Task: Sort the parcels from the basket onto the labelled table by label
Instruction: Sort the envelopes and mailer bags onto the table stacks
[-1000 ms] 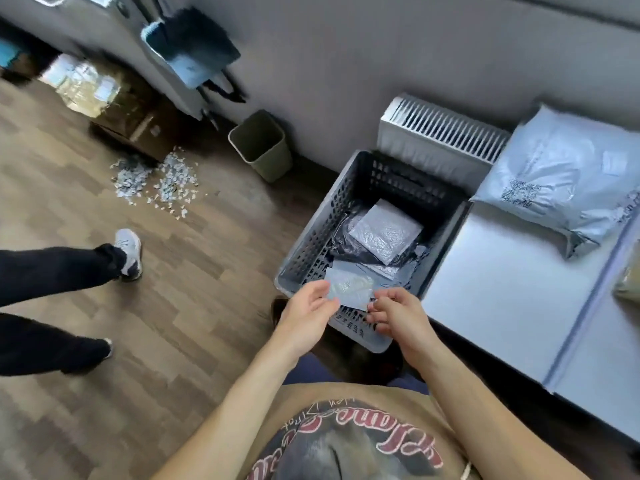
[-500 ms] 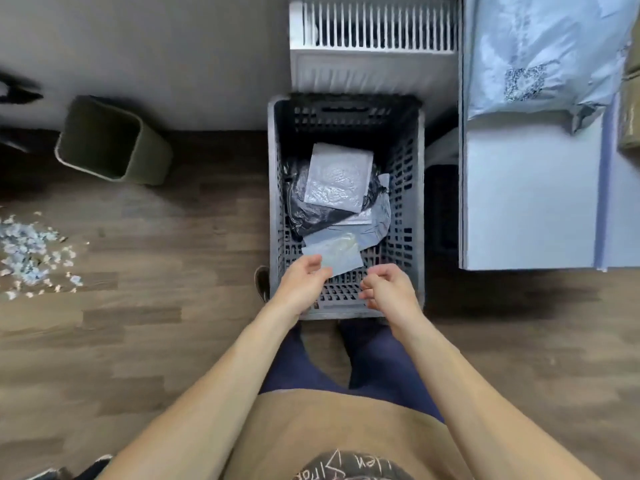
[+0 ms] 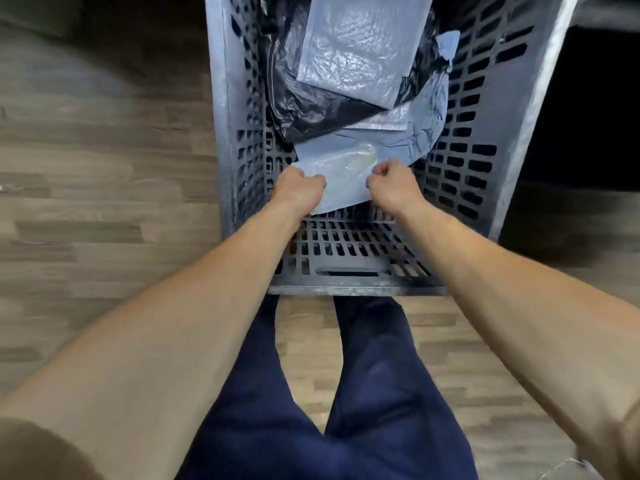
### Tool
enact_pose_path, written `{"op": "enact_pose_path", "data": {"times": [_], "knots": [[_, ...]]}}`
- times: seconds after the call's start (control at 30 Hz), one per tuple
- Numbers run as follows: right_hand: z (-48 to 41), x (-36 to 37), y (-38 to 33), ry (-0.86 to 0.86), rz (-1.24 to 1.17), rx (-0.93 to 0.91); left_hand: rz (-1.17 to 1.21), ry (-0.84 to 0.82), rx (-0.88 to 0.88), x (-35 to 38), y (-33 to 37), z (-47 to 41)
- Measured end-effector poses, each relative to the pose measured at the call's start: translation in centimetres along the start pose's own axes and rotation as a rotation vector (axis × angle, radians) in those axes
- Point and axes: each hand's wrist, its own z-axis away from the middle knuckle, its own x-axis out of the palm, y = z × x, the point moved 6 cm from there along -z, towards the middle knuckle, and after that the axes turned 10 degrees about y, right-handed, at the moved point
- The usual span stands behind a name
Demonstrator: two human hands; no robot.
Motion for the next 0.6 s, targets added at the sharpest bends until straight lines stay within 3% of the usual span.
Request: {"op": "enact_pose_path", "data": {"times": [0.2, 0.6], "knots": [[-4.4, 1.2, 1.5, -0.04, 0.049, -0.031, 0.037, 0.042, -0.118, 2.6, -1.4, -5.3], [-5.2, 2.7, 2.9, -0.008, -0.084, 0.028, 0.119, 0.129, -0.153, 3.8, -3.6, -7.9]]}}
